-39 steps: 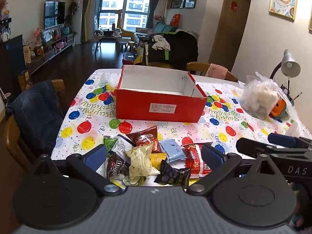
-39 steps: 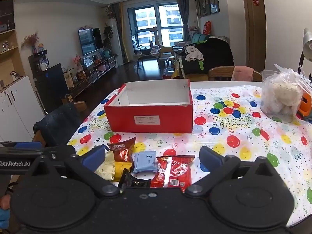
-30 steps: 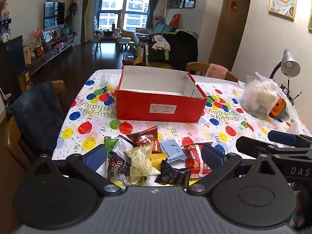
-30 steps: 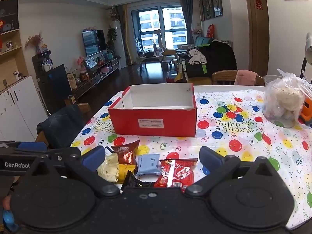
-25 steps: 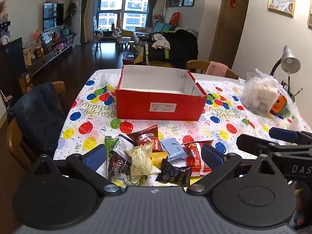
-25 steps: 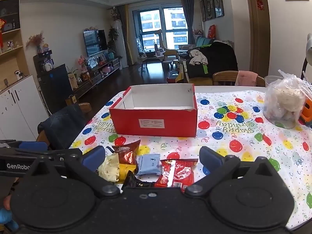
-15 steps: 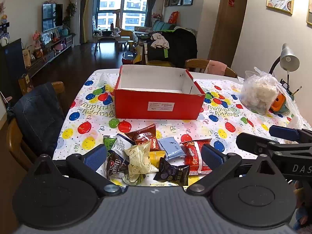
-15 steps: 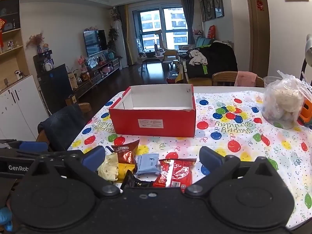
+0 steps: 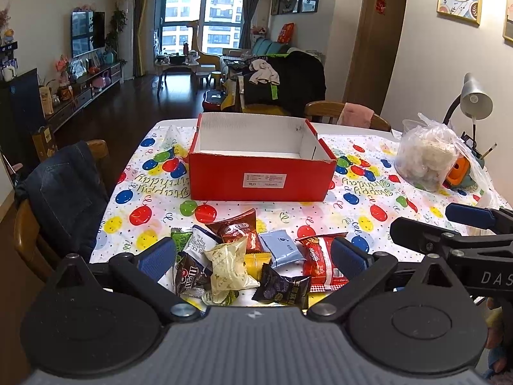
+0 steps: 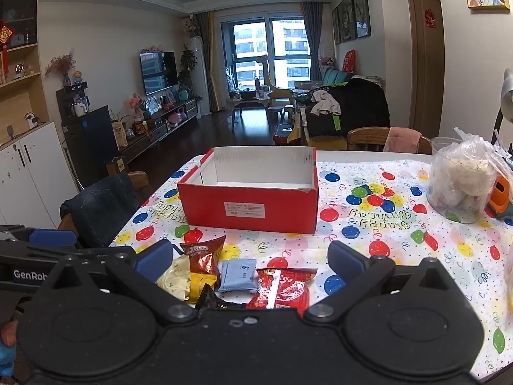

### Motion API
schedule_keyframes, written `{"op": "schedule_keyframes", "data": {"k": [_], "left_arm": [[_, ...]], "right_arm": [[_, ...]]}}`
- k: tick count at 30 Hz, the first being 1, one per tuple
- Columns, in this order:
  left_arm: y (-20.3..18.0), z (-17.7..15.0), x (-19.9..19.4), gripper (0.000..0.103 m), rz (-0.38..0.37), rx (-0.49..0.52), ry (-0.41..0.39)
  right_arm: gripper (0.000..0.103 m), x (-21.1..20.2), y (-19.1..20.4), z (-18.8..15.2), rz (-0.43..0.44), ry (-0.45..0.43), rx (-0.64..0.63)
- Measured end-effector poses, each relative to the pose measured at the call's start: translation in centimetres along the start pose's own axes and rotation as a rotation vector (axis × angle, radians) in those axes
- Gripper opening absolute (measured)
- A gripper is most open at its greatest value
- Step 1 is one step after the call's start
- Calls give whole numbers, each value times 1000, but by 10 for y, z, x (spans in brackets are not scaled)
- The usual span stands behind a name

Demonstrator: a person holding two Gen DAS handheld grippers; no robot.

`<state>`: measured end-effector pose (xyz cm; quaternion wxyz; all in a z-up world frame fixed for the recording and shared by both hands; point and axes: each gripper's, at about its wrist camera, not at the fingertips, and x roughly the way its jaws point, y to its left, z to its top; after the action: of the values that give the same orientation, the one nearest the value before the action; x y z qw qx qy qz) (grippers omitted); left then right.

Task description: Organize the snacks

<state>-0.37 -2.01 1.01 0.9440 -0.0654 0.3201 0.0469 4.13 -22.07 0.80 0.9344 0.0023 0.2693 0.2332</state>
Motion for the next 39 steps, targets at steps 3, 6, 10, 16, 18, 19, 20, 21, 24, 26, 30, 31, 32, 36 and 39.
{"op": "schedule_keyframes", "data": {"k": [3, 6, 10, 16, 18, 19, 20, 21, 24, 26, 30, 31, 32, 36, 39], "left_arm": [[2, 0, -1, 103, 2, -1, -2], [4, -1, -2, 103, 7, -5, -1], [5, -1, -3, 103, 19, 0, -1], [7, -2, -3, 103, 22, 2, 1], [7, -2, -3, 103, 21, 3, -5], [7, -2, -4, 103, 21, 5, -9], [8, -2, -5, 103, 23, 5, -13], [9, -2, -5, 103, 23, 2, -18], [12, -1, -6, 103, 16, -7, -23], [13, -1, -6, 103, 21, -7, -26], [16, -1, -8, 103, 26, -14, -33], [17, 0, -9, 103, 26, -17, -34], [18, 0, -9, 103, 27, -19, -36], [20, 0, -10, 103, 24, -18, -43], [20, 1, -11, 103, 20, -12, -53]], "right_arm": [[103, 0, 1, 0, -2, -3, -5], [103, 0, 2, 0, -2, -5, -7], [103, 1, 3, 1, -7, -3, -15], [103, 3, 5, 2, -10, -4, -28], [103, 2, 5, 2, -6, -8, -28], [103, 1, 6, 1, -5, -8, -28], [103, 2, 5, 1, -7, -6, -28], [103, 3, 5, 1, -10, -2, -28], [103, 3, 7, 0, -10, 1, -33], [103, 3, 8, 0, -11, -3, -40], [103, 3, 10, 1, -12, -5, -44], [103, 3, 10, 0, -11, -6, -42], [103, 3, 10, 0, -10, -6, -42], [103, 5, 12, 1, -9, -2, -40], [103, 6, 12, 0, -11, 2, -42]]}}
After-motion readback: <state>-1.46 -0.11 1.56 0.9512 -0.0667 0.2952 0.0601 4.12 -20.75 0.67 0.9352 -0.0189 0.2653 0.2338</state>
